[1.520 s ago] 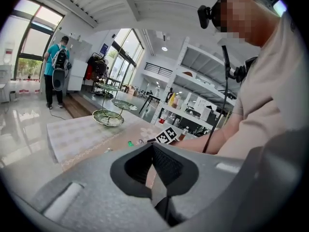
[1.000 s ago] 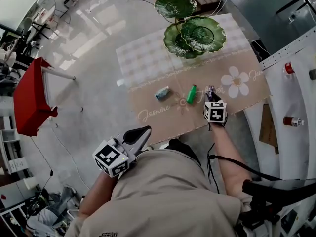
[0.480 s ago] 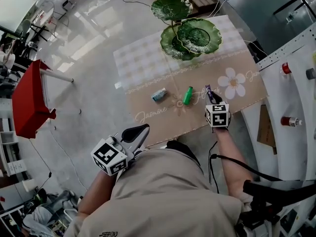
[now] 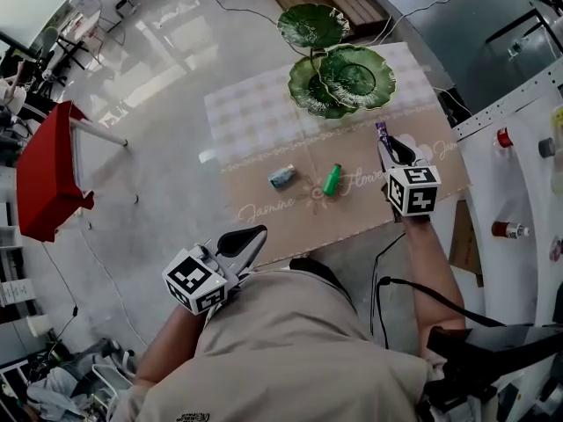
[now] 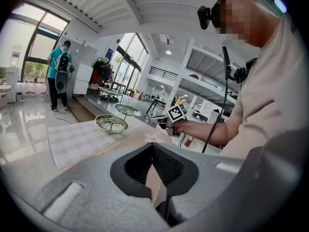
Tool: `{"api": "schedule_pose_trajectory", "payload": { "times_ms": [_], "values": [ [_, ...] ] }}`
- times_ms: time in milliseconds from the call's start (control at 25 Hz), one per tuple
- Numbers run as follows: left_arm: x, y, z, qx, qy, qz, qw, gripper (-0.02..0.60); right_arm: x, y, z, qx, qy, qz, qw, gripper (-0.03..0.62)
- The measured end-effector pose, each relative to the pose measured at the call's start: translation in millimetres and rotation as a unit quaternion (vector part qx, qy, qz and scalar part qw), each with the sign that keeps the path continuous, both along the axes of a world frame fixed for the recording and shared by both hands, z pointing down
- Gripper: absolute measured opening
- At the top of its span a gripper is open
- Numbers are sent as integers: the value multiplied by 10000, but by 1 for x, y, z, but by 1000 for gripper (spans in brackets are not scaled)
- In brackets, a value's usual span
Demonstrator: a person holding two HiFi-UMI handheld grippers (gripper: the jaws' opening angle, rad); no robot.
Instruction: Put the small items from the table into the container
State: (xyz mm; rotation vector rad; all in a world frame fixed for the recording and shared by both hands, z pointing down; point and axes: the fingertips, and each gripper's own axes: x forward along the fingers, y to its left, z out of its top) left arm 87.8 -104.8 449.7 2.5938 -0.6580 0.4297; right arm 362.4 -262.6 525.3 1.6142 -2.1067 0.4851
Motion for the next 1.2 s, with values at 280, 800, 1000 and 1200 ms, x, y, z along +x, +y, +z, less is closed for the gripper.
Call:
{"api": "schedule_pose_trajectory", "payload": {
  "times_ms": [280, 800, 1000, 1200],
  "values": [
    [-13, 1, 1, 9, 33, -236, 9997, 8, 5, -71, -36, 252, 219, -279, 9991, 94],
    [-56, -1, 4, -81, -34, -889, 9960, 8, 7, -174, -7, -355, 1127, -677, 9907, 94],
    [-68, -2, 3, -76, -44, -1036, 9946, 8, 6, -190, 10, -719, 1476, -840, 9828, 97],
    [-78, 0, 5, -110, -28, -1124, 9936, 8, 6, -194, 10, -836, 1758, -806, 9776, 107]
  ]
}}
